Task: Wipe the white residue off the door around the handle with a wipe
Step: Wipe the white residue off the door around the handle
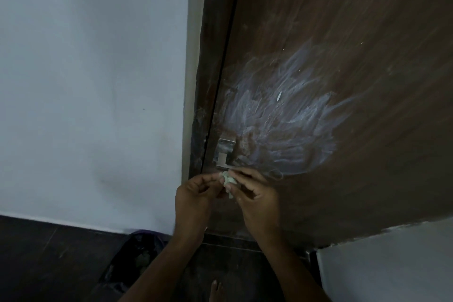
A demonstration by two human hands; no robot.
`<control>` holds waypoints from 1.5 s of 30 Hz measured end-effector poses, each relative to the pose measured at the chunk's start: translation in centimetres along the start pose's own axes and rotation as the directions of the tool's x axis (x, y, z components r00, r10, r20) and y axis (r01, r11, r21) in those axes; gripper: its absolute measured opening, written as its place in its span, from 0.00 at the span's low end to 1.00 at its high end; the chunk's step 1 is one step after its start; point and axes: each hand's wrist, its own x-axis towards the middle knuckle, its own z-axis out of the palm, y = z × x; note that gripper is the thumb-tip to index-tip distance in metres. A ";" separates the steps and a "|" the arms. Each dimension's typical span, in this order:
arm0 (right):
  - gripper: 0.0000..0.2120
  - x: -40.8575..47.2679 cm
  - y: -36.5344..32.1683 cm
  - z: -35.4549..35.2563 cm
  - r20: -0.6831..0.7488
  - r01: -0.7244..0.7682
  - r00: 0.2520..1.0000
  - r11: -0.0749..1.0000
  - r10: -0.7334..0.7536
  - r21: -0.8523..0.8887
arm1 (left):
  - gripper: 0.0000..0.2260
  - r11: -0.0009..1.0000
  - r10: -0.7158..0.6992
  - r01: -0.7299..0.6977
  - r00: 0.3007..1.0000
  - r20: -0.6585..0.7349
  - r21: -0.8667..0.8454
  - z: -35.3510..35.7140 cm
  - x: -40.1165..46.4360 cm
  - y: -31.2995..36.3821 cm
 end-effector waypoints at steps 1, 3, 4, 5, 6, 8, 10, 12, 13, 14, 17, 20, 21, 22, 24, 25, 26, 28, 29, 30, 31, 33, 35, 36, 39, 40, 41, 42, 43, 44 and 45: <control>0.12 0.2 0.2 0.2 0.035 0.024 0.999 0.998 -0.022 -0.051 | 0.06 1.000 0.000 0.000 1.000 -0.008 0.011 0.1 0.1 -0.2; 0.12 1.4 0.5 0.4 0.044 0.021 0.999 0.992 -0.016 -0.128 | 0.07 0.999 0.017 -0.016 1.000 -0.008 0.038 0.1 0.3 -0.5; 0.12 2.2 0.6 0.4 0.009 0.021 1.000 0.985 -0.020 -0.170 | 0.07 0.998 0.030 -0.029 0.999 -0.021 0.050 0.1 0.4 -0.6; 0.11 3.0 0.6 0.4 -0.034 0.027 0.999 0.977 -0.035 -0.212 | 0.07 0.997 0.044 -0.040 0.998 -0.052 0.070 0.2 0.5 -0.7; 0.11 3.9 0.6 0.4 -0.061 0.033 0.997 0.967 -0.050 -0.251 | 0.06 0.994 0.059 -0.049 0.993 -0.101 0.102 0.2 0.8 -0.9; 0.10 5.5 0.5 0.9 -0.035 0.078 0.995 0.938 -0.095 -0.338 | 0.06 0.982 0.095 -0.060 0.977 -0.192 0.179 0.3 1.2 -1.2; 0.11 6.6 0.7 2.0 0.074 0.194 0.981 0.872 -0.180 -0.449 | 0.06 0.966 0.143 -0.083 0.960 -0.239 0.244 0.8 1.4 -1.2; 0.13 6.5 1.1 3.1 0.158 0.286 0.958 0.808 -0.238 -0.516 | 0.09 0.944 0.208 -0.120 0.939 -0.272 0.309 1.1 1.4 -1.3; 0.15 6.1 1.2 3.4 0.176 0.310 0.951 0.793 -0.255 -0.525 | 0.10 0.932 0.235 -0.133 0.930 -0.282 0.338 1.2 1.3 -1.4; 0.16 5.7 1.5 3.3 0.187 0.336 0.942 0.777 -0.279 -0.532 | 0.12 0.922 0.248 -0.135 0.925 -0.287 0.362 1.3 1.3 -1.6; 0.17 5.1 2.2 2.7 0.229 0.384 0.923 0.746 -0.308 -0.545 | 0.13 0.907 0.227 -0.095 0.931 -0.287 0.410 1.3 1.5 -2.0; 0.16 6.2 1.5 3.5 0.255 0.386 0.922 0.730 -0.291 -0.564 | 0.14 0.899 0.208 -0.071 0.937 -0.279 0.432 1.4 1.9 -1.7; 0.16 6.2 1.5 3.9 0.290 0.415 0.909 0.709 -0.299 -0.570 | 0.14 0.898 0.205 -0.065 0.937 -0.284 0.435 1.5 2.0 -1.6; 0.14 6.1 1.6 4.1 0.331 0.442 0.895 0.696 -0.299 -0.566 | 0.14 0.901 0.201 -0.059 0.935 -0.293 0.430 1.5 2.1 -1.6; 0.10 5.6 2.3 3.8 0.349 0.418 0.900 0.747 -0.262 -0.517 | 0.13 0.910 0.192 -0.051 0.932 -0.308 0.411 1.6 2.2 -1.5; 0.09 5.3 2.6 3.5 0.334 0.387 0.912 0.771 -0.239 -0.506 | 0.13 0.911 0.191 -0.050 0.931 -0.310 0.410 1.7 2.3 -1.4; 0.10 5.1 2.8 3.2 0.306 0.346 0.928 0.791 -0.210 -0.505 | 0.12 0.908 0.193 -0.049 0.931 -0.311 0.417 1.7 2.3 -1.4; 0.09 5.4 2.3 3.3 0.237 0.273 0.955 0.836 -0.177 -0.477 | 0.11 0.902 0.192 -0.042 0.930 -0.312 0.429 1.8 2.4 -1.2; 0.09 5.8 2.0 3.6 0.212 0.248 0.963 0.862 -0.168 -0.442 | 0.11 0.905 0.186 -0.038 0.930 -0.316 0.423 1.9 2.5 -1.2; 0.09 6.1 1.5 4.0 0.211 0.241 0.964 0.872 -0.163 -0.425 | 0.10 0.912 0.179 -0.035 0.931 -0.320 0.410 2.0 2.6 -1.1; 0.09 6.2 1.1 4.5 0.218 0.272 0.957 0.863 -0.194 -0.427 | 0.10 0.920 0.171 -0.035 0.932 -0.320 0.389 2.0 2.6 -1.1; 0.09 6.3 1.2 5.2 0.222 0.315 0.948 0.785 -0.230 -0.534 | 0.11 0.938 0.151 -0.037 0.939 -0.310 0.345 2.1 2.5 -1.1; 0.11 5.7 1.6 5.2 0.243 0.331 0.942 0.766 -0.233 -0.551 | 0.12 0.948 0.125 -0.023 0.943 -0.308 0.317 2.0 2.5 -1.1; 0.11 5.6 1.8 5.1 0.211 0.318 0.948 0.759 -0.240 -0.569 | 0.12 0.952 0.123 -0.024 0.943 -0.309 0.305 2.0 2.4 -1.1; 0.04 5.4 1.9 5.5 0.180 0.258 0.965 0.828 -0.192 -0.498 | 0.13 0.955 0.144 -0.050 0.940 -0.309 0.293 1.9 2.4 -1.3; 0.07 5.5 1.8 6.1 0.230 0.245 0.962 0.841 -0.149 -0.481 | 0.14 0.953 0.150 -0.053 0.938 -0.313 0.297 1.9 2.4 -1.4; 0.10 5.7 1.7 6.2 0.262 0.234 0.958 0.835 -0.112 -0.499 | 0.14 0.953 0.154 -0.054 0.935 -0.320 0.299 1.9 2.4 -1.6; 0.11 5.8 1.7 6.3 0.276 0.259 0.954 0.780 -0.116 -0.569 | 0.14 0.953 0.151 -0.049 0.933 -0.327 0.299 1.8 2.5 -1.7; 0.11 5.5 1.4 6.1 0.313 0.308 0.941 0.717 -0.132 -0.625 | 0.14 0.954 0.146 -0.044 0.931 -0.334 0.296 1.8 2.5 -1.9; 0.09 5.3 1.1 5.8 0.391 0.431 0.897 0.597 -0.205 -0.677 | 0.14 0.956 0.147 -0.047 0.930 -0.336 0.290 1.7 2.5 -1.9; 0.09 5.1 1.2 5.4 0.429 0.489 0.870 0.535 -0.242 -0.689 | 0.15 0.956 0.154 -0.054 0.929 -0.336 0.290 1.6 2.5 -2.0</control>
